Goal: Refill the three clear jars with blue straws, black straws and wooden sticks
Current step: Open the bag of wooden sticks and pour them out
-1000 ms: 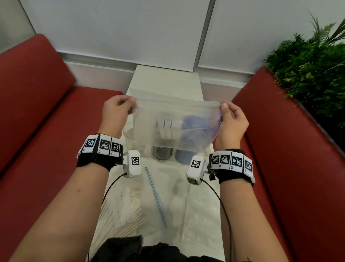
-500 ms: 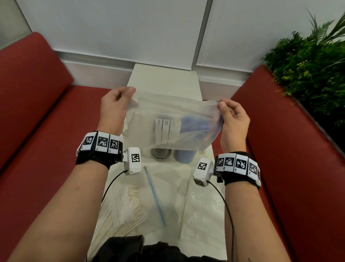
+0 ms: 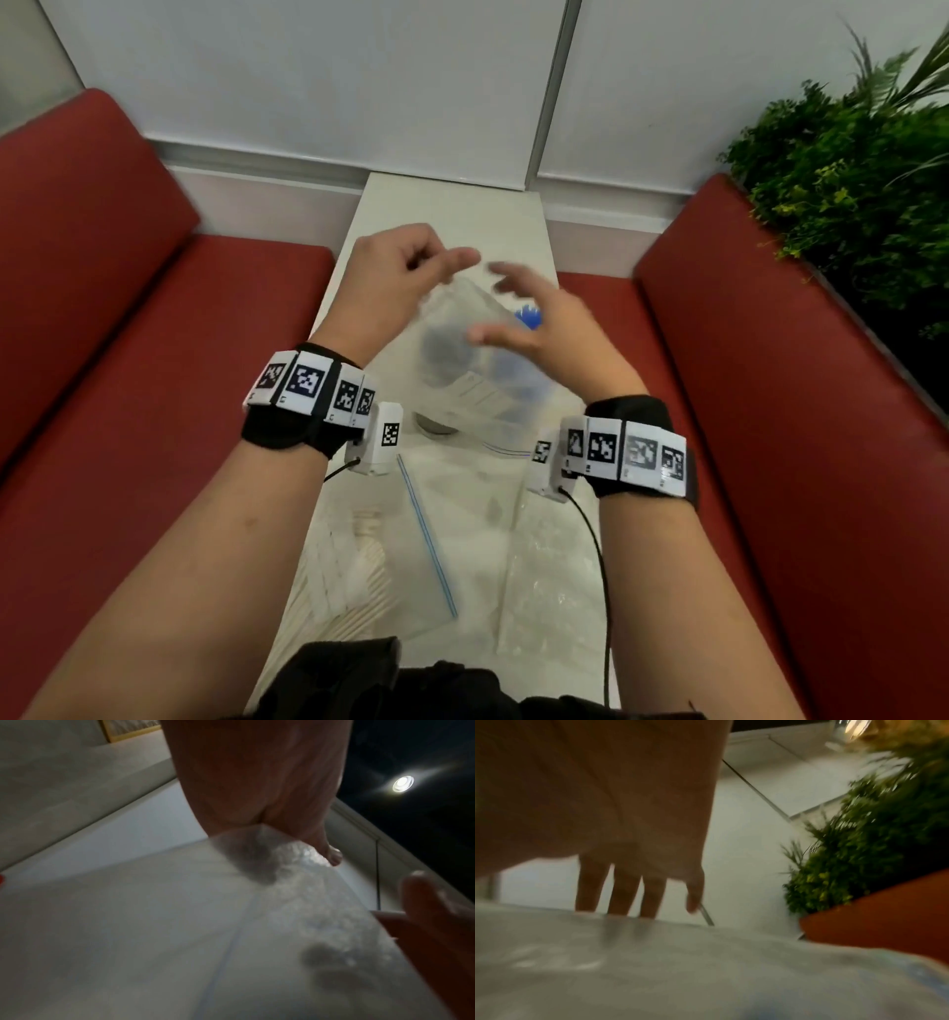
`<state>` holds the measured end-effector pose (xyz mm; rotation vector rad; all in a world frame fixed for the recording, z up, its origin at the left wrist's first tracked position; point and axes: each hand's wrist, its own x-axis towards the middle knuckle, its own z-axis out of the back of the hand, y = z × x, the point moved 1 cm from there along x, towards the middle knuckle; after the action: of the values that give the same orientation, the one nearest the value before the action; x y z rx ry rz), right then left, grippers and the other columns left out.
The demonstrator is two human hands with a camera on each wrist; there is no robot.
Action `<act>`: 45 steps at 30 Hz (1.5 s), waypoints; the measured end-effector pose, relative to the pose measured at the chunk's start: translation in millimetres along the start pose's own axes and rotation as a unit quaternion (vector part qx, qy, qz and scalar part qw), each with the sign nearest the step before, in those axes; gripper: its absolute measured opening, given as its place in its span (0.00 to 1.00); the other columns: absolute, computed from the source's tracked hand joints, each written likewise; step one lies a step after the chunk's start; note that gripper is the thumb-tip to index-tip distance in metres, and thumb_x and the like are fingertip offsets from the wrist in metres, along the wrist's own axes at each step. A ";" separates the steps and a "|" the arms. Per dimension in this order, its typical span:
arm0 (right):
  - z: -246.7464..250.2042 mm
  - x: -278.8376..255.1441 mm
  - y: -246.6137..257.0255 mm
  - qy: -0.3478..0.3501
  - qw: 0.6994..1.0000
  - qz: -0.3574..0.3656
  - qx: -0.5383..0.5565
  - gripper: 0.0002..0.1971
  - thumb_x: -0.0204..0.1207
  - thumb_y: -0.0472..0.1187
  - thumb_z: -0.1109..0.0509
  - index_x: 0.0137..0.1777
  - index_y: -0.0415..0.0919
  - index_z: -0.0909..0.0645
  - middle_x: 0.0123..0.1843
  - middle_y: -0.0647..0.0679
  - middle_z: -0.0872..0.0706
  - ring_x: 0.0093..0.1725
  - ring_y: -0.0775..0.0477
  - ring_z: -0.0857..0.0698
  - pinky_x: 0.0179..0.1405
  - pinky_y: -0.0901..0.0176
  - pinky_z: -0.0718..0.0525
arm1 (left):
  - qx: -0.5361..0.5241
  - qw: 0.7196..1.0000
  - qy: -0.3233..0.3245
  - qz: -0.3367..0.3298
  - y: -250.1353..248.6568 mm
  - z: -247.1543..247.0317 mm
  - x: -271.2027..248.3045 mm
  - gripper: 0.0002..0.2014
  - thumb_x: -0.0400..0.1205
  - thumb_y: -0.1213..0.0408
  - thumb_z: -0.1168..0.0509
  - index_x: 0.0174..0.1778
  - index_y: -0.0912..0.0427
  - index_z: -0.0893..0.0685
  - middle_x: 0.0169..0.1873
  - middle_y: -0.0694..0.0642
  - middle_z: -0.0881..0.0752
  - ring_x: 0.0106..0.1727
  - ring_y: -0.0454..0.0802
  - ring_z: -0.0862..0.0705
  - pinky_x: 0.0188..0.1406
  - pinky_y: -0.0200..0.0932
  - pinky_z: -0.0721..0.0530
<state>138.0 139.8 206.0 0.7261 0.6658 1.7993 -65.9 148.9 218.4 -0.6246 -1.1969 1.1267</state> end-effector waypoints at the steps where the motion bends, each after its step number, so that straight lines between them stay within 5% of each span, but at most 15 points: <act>1: -6.6 2.2 4.3 0.054 0.998 -0.011 0.018 0.28 0.68 0.61 0.18 0.67 0.57 0.16 0.61 0.59 0.11 0.61 0.61 0.17 0.63 0.61 0.23 | -0.020 1.000 0.011 -0.006 -4.8 -2.6 0.7 0.18 0.78 0.46 0.25 0.34 0.58 0.14 0.21 0.44 0.20 0.24 0.41 0.27 0.24 0.34 0.26; 4: -15.8 6.3 -1.8 0.023 0.990 -0.010 0.141 0.04 0.77 0.38 0.21 0.49 0.42 0.08 0.41 0.51 0.07 0.43 0.56 0.11 0.52 0.60 0.16 | -0.121 0.991 -0.053 -0.019 -5.2 8.8 5.7 0.16 0.84 0.42 0.34 0.42 0.51 0.12 0.27 0.48 0.18 0.30 0.45 0.19 0.36 0.38 0.20; 7: -3.3 1.7 -23.3 -0.037 0.955 -0.004 0.294 0.06 0.80 0.32 0.27 0.49 0.40 0.09 0.42 0.47 0.06 0.44 0.51 0.09 0.50 0.62 0.14 | -0.063 0.990 -0.120 0.045 23.4 36.1 11.2 0.23 0.82 0.30 0.44 0.45 0.42 0.12 0.40 0.42 0.12 0.47 0.40 0.13 0.58 0.44 0.15; 10: 13.8 -2.4 -40.9 -0.062 0.922 -0.013 0.381 0.06 0.82 0.36 0.27 0.53 0.43 0.08 0.50 0.42 0.06 0.50 0.47 0.08 0.53 0.57 0.13 | -0.042 0.985 -0.062 0.155 61.7 55.2 8.9 0.42 0.63 0.14 0.48 0.59 0.41 0.15 0.56 0.42 0.13 0.61 0.44 0.17 0.73 0.58 0.21; 13: 21.3 -6.2 -51.0 -0.104 0.888 -0.041 0.446 0.09 0.85 0.35 0.31 0.53 0.43 0.08 0.51 0.41 0.06 0.50 0.47 0.07 0.50 0.57 0.11 | -0.214 0.953 0.053 0.207 90.0 58.2 2.8 0.53 0.57 0.13 0.43 0.75 0.40 0.24 0.71 0.47 0.16 0.72 0.47 0.19 0.69 0.62 0.21; 16: 21.0 -10.0 -54.6 -0.113 0.852 -0.081 0.505 0.09 0.86 0.34 0.33 0.60 0.34 0.13 0.51 0.39 0.07 0.49 0.45 0.08 0.53 0.53 0.10 | -0.207 0.944 0.176 0.187 96.4 45.0 -5.8 0.42 0.71 0.30 0.28 0.80 0.36 0.33 0.76 0.42 0.21 0.77 0.44 0.22 0.69 0.60 0.22; 20: 20.6 -18.1 -55.0 -0.097 0.829 -0.109 0.540 0.10 0.87 0.33 0.36 0.60 0.31 0.15 0.52 0.39 0.08 0.50 0.44 0.09 0.62 0.47 0.13 | -0.183 0.946 0.135 0.232 93.8 17.1 -10.2 0.49 0.67 0.33 0.22 0.82 0.43 0.32 0.68 0.42 0.15 0.67 0.43 0.15 0.59 0.51 0.17; 24: 22.2 -26.8 -62.4 -0.081 0.828 -0.122 0.541 0.13 0.87 0.34 0.35 0.66 0.28 0.17 0.54 0.37 0.08 0.51 0.42 0.08 0.56 0.48 0.09 | -0.170 0.939 0.157 0.254 97.1 2.2 -16.4 0.30 0.68 0.35 0.22 0.63 0.44 0.13 0.56 0.47 0.08 0.53 0.48 0.14 0.51 0.51 0.23; 29: 20.4 -33.5 -87.9 -0.180 0.851 -0.151 0.470 0.09 0.86 0.37 0.32 0.55 0.37 0.10 0.50 0.39 0.07 0.48 0.45 0.08 0.47 0.54 0.11 | -0.204 0.948 0.102 0.224 95.8 -4.5 -14.5 0.12 0.78 0.49 0.26 0.40 0.54 0.06 0.39 0.50 0.07 0.40 0.43 0.11 0.40 0.35 0.14; 32: 9.2 -36.7 -95.3 -0.097 0.883 -0.134 0.439 0.12 0.86 0.49 0.30 0.59 0.42 0.10 0.58 0.40 0.07 0.57 0.43 0.08 0.51 0.53 0.10 | -0.210 0.951 0.050 0.223 90.0 -8.1 -10.2 0.14 0.87 0.55 0.35 0.41 0.56 0.09 0.35 0.48 0.08 0.36 0.41 0.11 0.37 0.36 0.12; 34: 1.5 -39.2 -98.0 -0.026 0.903 -0.145 0.403 0.19 0.77 0.53 0.22 0.62 0.42 0.11 0.60 0.40 0.08 0.59 0.42 0.08 0.51 0.51 0.10 | -0.209 0.948 0.024 0.238 85.3 -7.6 -8.5 0.16 0.89 0.54 0.38 0.44 0.59 0.12 0.33 0.51 0.08 0.34 0.45 0.10 0.36 0.42 0.10; 36: -1.1 -39.7 -101.7 -0.039 0.897 -0.172 0.405 0.17 0.71 0.45 0.17 0.57 0.39 0.09 0.55 0.38 0.07 0.51 0.44 0.07 0.46 0.54 0.09 | -0.233 0.938 0.025 0.257 82.3 -1.6 -8.9 0.19 0.89 0.49 0.39 0.46 0.60 0.12 0.35 0.54 0.08 0.35 0.50 0.09 0.38 0.49 0.08; 38: 0.1 -39.3 -102.2 -0.089 0.883 -0.191 0.420 0.07 0.75 0.35 0.21 0.52 0.37 0.08 0.49 0.39 0.06 0.44 0.47 0.07 0.44 0.57 0.08 | -0.268 0.921 0.090 0.270 82.1 7.2 -12.6 0.21 0.84 0.44 0.37 0.53 0.59 0.11 0.42 0.57 0.07 0.39 0.54 0.07 0.39 0.50 0.08; 41: 3.1 -40.3 -98.2 -0.081 0.870 -0.167 0.457 0.09 0.78 0.31 0.25 0.53 0.41 0.07 0.51 0.40 0.06 0.47 0.48 0.06 0.44 0.60 0.09 | -0.262 0.907 0.218 0.249 85.8 13.4 -22.0 0.16 0.80 0.58 0.27 0.63 0.56 0.12 0.57 0.64 0.09 0.50 0.61 0.07 0.44 0.47 0.08; 45: 0.5 -44.0 -94.6 -0.012 0.867 -0.129 0.481 0.19 0.75 0.26 0.26 0.63 0.43 0.10 0.59 0.36 0.08 0.54 0.45 0.07 0.52 0.60 0.09 | -0.256 0.919 0.121 0.273 92.2 20.4 -24.1 0.11 0.78 0.71 0.26 0.54 0.56 0.07 0.48 0.61 0.07 0.46 0.51 0.07 0.40 0.41 0.09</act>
<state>208.3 127.4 130.0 1.2245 1.6001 1.1273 -115.8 156.9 135.1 -1.5310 -1.1322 1.1421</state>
